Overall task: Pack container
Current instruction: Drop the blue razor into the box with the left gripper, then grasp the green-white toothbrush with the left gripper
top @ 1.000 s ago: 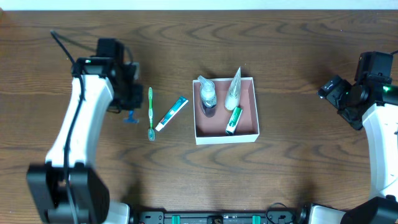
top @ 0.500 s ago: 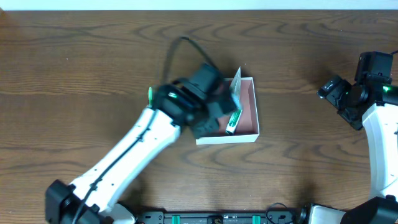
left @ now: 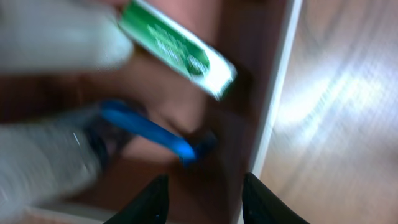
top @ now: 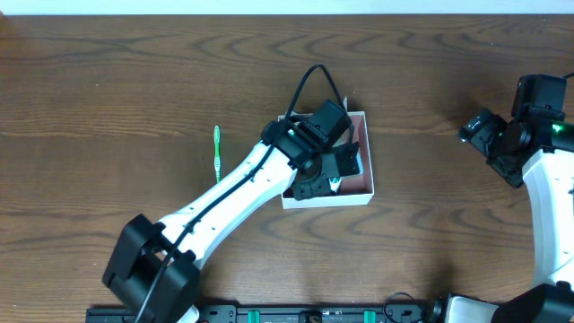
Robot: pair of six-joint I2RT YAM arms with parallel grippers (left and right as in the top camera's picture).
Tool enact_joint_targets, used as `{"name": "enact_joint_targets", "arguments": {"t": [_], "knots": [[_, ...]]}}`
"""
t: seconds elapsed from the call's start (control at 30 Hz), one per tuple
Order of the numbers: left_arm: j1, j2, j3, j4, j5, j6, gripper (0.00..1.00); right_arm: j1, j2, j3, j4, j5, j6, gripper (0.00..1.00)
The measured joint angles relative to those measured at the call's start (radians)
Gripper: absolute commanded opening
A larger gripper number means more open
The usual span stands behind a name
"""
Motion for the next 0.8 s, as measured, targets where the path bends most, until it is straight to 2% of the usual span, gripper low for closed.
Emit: {"name": "enact_joint_targets", "arguments": {"t": [0.17, 0.23, 0.3, 0.43, 0.6, 0.8], "knots": [[0.043, -0.126, 0.000, -0.115, 0.001, -0.066, 0.42, 0.000, 0.000, 0.000, 0.000, 0.000, 0.000, 0.99], [0.104, -0.192, 0.002, -0.142, 0.002, -0.106, 0.52, 0.000, 0.000, 0.000, 0.000, 0.000, 0.000, 0.99], [0.192, -0.236, 0.004, -0.146, 0.001, -0.158, 0.56, 0.000, 0.000, 0.000, 0.000, 0.000, 0.000, 0.99], [0.404, -0.238, 0.005, -0.103, -0.003, -0.284, 0.76, 0.000, 0.000, 0.000, 0.000, 0.000, 0.000, 0.99], [0.605, -0.128, 0.005, -0.039, 0.027, -0.433, 0.75, 0.000, 0.000, 0.000, 0.000, 0.000, 0.000, 0.99], [0.678, 0.043, 0.002, -0.005, 0.046, -0.552, 0.63, 0.000, 0.000, 0.000, 0.000, 0.000, 0.000, 0.99]]}}
